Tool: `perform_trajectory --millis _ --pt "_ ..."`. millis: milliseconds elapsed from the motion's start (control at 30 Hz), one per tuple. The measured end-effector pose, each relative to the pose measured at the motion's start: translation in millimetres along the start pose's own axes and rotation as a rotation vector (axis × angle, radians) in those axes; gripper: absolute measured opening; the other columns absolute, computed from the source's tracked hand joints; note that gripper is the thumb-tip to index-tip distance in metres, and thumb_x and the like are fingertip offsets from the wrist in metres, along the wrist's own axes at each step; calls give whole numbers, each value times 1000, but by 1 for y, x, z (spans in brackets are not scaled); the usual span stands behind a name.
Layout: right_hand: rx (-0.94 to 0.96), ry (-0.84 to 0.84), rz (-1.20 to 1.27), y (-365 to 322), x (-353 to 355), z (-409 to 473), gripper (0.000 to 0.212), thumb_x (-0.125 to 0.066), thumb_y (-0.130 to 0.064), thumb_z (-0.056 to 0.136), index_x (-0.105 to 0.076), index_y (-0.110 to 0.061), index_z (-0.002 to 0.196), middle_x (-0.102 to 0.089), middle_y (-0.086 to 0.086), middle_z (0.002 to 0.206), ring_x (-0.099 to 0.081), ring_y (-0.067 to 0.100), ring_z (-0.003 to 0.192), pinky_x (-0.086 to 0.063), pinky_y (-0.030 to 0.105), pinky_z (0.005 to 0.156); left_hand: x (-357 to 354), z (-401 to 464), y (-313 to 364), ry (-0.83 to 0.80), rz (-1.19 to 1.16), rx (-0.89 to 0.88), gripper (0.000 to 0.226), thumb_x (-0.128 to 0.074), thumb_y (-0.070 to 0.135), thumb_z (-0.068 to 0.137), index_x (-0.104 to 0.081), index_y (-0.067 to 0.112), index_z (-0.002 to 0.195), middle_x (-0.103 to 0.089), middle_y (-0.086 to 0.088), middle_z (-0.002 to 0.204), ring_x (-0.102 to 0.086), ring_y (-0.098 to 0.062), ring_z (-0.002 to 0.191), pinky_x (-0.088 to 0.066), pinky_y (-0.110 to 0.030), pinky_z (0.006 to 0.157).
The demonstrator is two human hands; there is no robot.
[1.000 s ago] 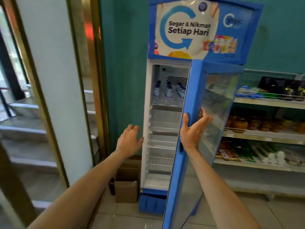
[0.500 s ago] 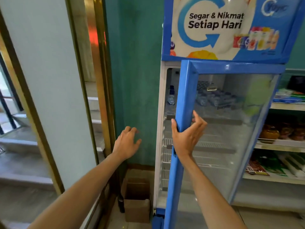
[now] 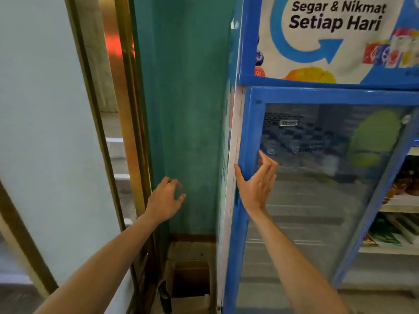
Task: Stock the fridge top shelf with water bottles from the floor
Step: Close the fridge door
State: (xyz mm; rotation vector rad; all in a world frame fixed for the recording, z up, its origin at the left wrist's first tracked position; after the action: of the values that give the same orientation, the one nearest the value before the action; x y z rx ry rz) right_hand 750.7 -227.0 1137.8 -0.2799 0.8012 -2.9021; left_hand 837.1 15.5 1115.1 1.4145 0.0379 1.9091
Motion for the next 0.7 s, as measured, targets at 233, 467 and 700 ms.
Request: perform_trajectory --millis 233,467,700 --pt "-39 -29 -65 18 -61 17 70 -73 -47 86 -42 -12 138 -48 3 122 -53 21 105 -45 39 85 -3 63 -26 0 7 -38 40 -62 34 91 -50 18 127 -50 0 128 -51 -19 119 -46 -33 95" --pt "-72 -26 -120 27 -97 29 72 -73 -43 85 -38 -11 139 -46 8 121 -48 24 105 -43 38 88 -30 99 -18 -55 -4 -82 51 -60 40 91 -44 19 136 -47 -2 136 -45 -23 127 -44 -45 101" --pt "-70 -16 -194 27 -99 28 74 -73 -43 85 -37 -8 140 -44 9 127 -47 26 112 -44 41 89 -41 110 -16 -97 -16 -121 52 -60 38 91 -44 17 136 -47 -4 136 -45 -24 126 -45 -47 101"
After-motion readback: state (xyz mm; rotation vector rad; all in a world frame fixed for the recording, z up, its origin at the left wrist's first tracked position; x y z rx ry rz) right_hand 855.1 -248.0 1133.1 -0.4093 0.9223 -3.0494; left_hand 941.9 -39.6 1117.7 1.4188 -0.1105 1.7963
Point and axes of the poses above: each hand's wrist, its own z-axis towards the middle knuckle, its own x-axis out of the back of the hand, y = z × x, the point moved 3 cm from there along z, towards the middle knuckle
